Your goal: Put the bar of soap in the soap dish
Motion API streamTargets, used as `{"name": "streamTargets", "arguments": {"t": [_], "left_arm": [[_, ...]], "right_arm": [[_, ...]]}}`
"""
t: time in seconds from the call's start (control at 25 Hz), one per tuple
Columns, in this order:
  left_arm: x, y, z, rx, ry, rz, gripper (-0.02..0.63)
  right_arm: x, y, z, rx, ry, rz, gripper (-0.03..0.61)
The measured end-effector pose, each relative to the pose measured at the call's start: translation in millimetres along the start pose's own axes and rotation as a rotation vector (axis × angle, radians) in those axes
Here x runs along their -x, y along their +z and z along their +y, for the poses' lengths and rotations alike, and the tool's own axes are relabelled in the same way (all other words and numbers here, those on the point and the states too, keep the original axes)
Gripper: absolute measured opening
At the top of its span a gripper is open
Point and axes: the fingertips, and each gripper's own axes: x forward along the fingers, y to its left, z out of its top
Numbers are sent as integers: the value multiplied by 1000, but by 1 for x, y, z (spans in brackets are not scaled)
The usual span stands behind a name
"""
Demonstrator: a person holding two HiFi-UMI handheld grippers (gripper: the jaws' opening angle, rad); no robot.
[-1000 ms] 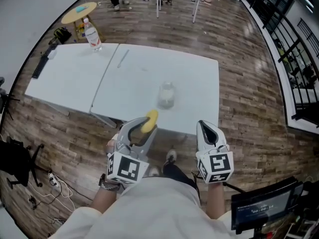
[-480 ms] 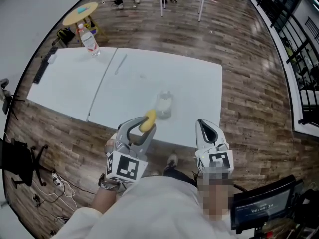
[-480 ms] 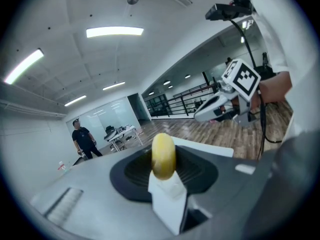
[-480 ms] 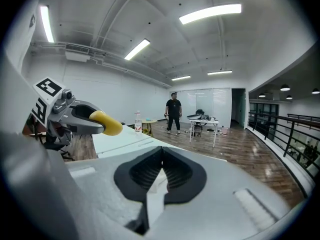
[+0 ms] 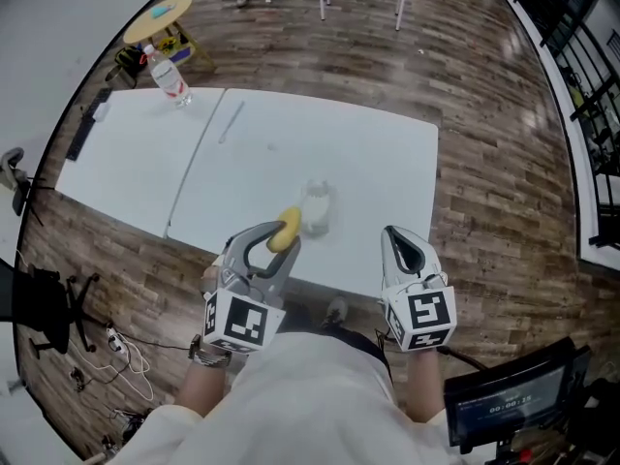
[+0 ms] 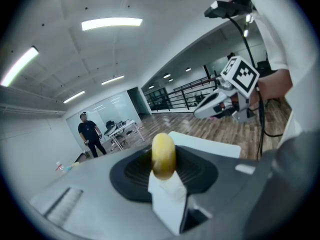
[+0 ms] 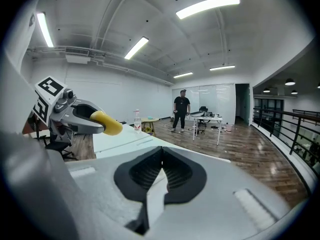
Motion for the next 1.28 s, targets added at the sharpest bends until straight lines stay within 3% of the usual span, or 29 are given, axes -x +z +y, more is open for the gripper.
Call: {"name": "streamTargets", "arguments": {"t": [0.28,0.8,1.28], "left_arm": [[-12,-12,12,1,-31,29,132],[-43,-31,22,-4,-161,49,132],[-60,-53,19,64,-250,80,132]], "right_arm": [[-17,-5,0,-35,3,25,3],[-43,-12,-6,-83,-60,72,3],[-57,-24,-3,-102,-69,124,3]]}}
